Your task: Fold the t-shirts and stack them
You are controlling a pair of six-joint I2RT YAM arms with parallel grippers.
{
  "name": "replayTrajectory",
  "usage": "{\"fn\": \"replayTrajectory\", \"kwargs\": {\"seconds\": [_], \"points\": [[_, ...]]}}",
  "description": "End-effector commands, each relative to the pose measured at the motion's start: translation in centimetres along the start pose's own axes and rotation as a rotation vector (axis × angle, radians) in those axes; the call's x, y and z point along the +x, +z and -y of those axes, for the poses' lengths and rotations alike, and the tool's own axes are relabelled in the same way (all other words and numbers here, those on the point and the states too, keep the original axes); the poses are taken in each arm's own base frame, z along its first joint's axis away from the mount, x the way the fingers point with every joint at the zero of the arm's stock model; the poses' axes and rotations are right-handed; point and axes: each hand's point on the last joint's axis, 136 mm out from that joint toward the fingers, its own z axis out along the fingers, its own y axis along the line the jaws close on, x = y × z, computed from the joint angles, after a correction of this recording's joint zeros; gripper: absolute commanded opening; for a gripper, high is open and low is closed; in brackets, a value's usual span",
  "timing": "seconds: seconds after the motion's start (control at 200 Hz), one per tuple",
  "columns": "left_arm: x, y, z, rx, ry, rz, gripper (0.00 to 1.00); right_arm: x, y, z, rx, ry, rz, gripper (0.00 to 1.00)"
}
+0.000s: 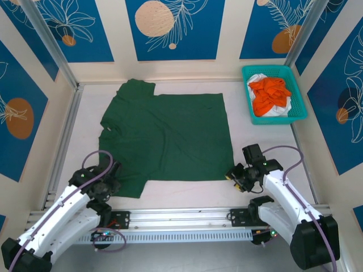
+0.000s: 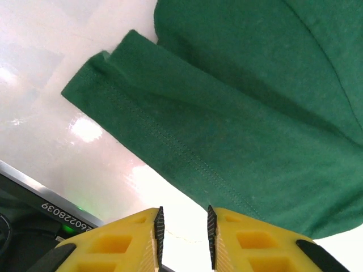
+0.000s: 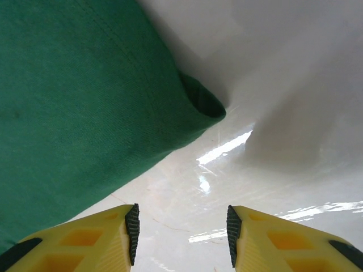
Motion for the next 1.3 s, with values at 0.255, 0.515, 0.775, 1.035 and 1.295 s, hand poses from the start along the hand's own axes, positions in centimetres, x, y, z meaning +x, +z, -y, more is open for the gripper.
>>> {"fn": "replayTrajectory", "kwargs": {"seconds": [0.255, 0.515, 0.775, 1.035, 1.295], "points": [[0.8, 3.9, 1.4, -0.1, 0.0, -0.068, 0.36, -1.8, -0.1, -0.9, 0.027, 0.079, 0.01, 0.5], [2.0, 5.3, 1.4, -0.124, 0.021, -0.121, 0.43, -2.7, 0.6, -1.7, 0.043, 0.119, -0.026, 0.5], [2.2, 6.0, 0.9, -0.131, 0.024, -0.117, 0.37, -3.5, 1.1, -0.9, 0.075, 0.178, -0.001, 0.5], [1.7, 6.0, 1.2, -0.152, 0.071, -0.107, 0.26, -3.8, 1.7, -0.4, 0.091, 0.234, -0.02, 0.48], [1.4, 5.5, 1.5, -0.157, 0.109, -0.104, 0.0, -3.7, 2.4, 0.0, 0.132, 0.254, -0.044, 0.25]]}}
